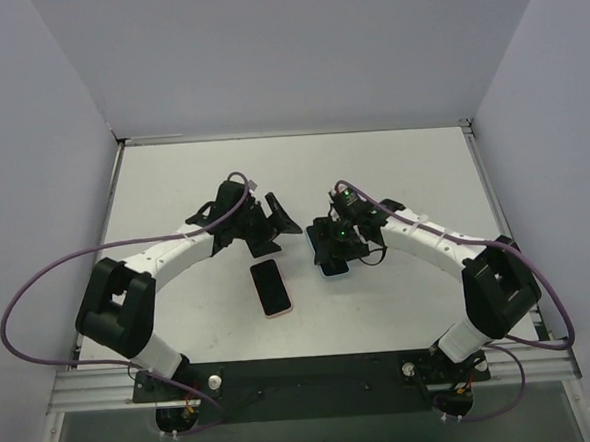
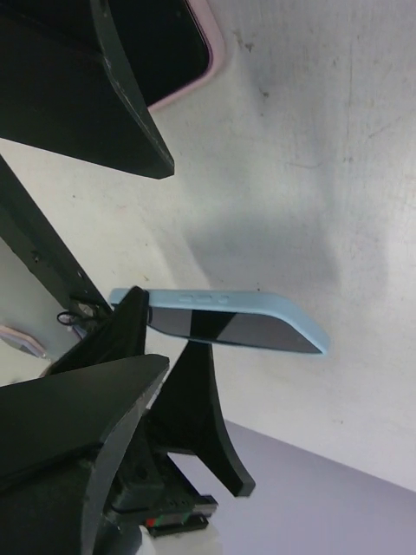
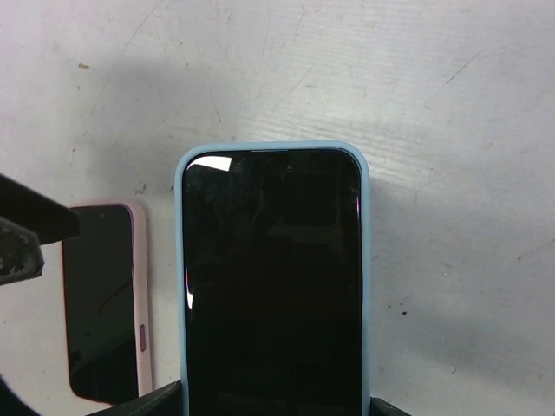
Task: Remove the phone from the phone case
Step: Pick up the phone at the center of the board.
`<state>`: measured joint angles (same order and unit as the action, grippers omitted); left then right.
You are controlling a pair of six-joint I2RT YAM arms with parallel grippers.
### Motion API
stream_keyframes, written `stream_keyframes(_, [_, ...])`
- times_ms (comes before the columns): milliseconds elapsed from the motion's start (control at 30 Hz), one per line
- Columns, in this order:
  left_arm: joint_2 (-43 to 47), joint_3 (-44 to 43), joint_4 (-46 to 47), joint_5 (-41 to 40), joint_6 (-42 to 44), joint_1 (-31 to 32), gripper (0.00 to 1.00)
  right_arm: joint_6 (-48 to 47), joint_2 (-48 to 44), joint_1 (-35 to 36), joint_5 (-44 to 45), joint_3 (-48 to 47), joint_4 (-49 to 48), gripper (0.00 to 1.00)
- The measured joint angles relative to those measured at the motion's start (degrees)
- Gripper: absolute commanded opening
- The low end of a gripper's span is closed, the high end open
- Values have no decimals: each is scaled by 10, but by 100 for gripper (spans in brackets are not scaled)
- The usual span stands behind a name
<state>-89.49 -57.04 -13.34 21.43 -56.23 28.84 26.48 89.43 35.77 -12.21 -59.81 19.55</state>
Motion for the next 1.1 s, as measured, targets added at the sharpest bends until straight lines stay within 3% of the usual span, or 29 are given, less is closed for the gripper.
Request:
stream_keyframes(233, [-33, 2, 92, 44, -48, 2, 93, 20, -2, 19, -6, 4, -4, 22])
stream_keyframes(467, [-74, 8, 157, 68, -76, 18, 85, 27, -2, 38, -10, 4, -7, 24])
stream_keyframes(700, [-101, 25, 191, 88, -97, 27, 69, 35, -11, 45, -11, 4, -7, 32])
stream_keyframes(800, [-104, 28, 209, 93, -106, 30, 58, 37, -22, 47, -11, 4, -8, 37])
stream_keyframes(900, [-109, 31, 231, 98, -115, 33, 34, 38, -29, 48, -12, 4, -9, 54])
stream_keyframes(933, [-112, 32, 239, 101, -119, 35, 27, 38, -30, 48, -12, 4, -10, 69])
stream_keyframes(967, [-115, 33, 247, 103, -123, 38, 4, 38, -30, 48, -13, 4, -9, 74])
stream_keyframes(1000, [-118, 36, 257, 106, -123, 40, 0, 40, -30, 48, -13, 4, -8, 82])
stream_keyframes(1100, [-123, 48, 283, 112, -136, 40, 0, 42, -35, 45, -17, 4, -7, 94])
